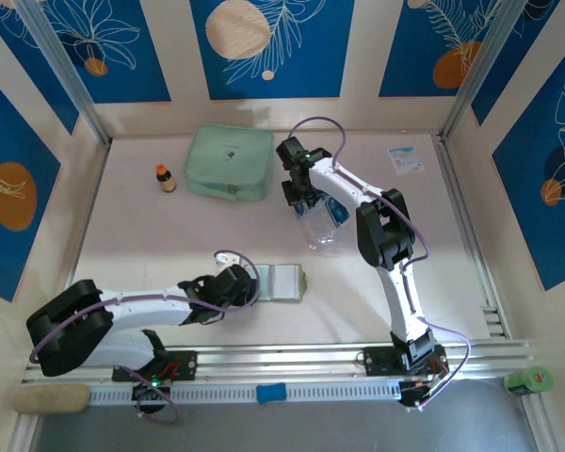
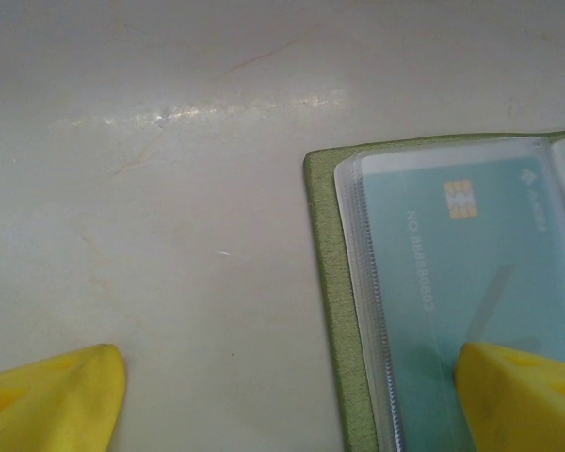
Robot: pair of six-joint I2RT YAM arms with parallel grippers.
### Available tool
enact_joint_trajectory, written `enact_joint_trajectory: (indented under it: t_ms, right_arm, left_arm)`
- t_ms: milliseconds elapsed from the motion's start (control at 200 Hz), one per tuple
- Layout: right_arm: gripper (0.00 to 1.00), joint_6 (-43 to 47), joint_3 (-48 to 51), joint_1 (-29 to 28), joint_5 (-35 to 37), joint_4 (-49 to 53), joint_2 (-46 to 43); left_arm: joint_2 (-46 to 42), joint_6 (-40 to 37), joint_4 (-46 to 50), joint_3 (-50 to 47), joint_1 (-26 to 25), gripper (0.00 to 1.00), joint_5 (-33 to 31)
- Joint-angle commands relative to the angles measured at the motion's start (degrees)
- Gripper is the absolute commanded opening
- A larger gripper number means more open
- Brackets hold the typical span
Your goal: Put the credit cards into the card holder
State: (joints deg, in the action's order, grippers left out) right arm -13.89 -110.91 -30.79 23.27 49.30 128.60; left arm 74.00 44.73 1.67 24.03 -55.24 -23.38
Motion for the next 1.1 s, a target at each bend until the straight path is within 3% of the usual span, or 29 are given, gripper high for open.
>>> enact_joint_trajectory:
  t_ms: [0, 80, 540, 910, 1090]
  right_arm:
    - [0.05, 0.2, -1.4, 0.1, -1.7, 1.2, -0.1]
    - [0.0, 0.7, -1.4, 0.2, -3.1, 1.2, -0.9]
    - [0.0, -1.0, 4.4, -3.1, -11.3, -1.0, -15.9]
    - [0.0, -17.1, 33.7, -10.1, -22.3, -17.9, -35.0]
    - [0.0, -25.0, 46.0, -13.9, -23.2, -26.3, -39.4]
  left_arm:
    - [-0.4, 1.0, 0.2, -0.9, 0.4, 0.9, 1.3]
    - [-0.6, 1.0, 0.2, -1.0, 0.4, 0.9, 1.3]
    - [-2.5, 0.7, 2.0, -0.8, 0.4, 0.9, 0.2]
    - [-4.4, 1.6, 3.7, -1.2, 0.4, 0.9, -1.4]
    - [-5.9, 1.8, 5.0, -1.4, 0.4, 0.91, -2.6]
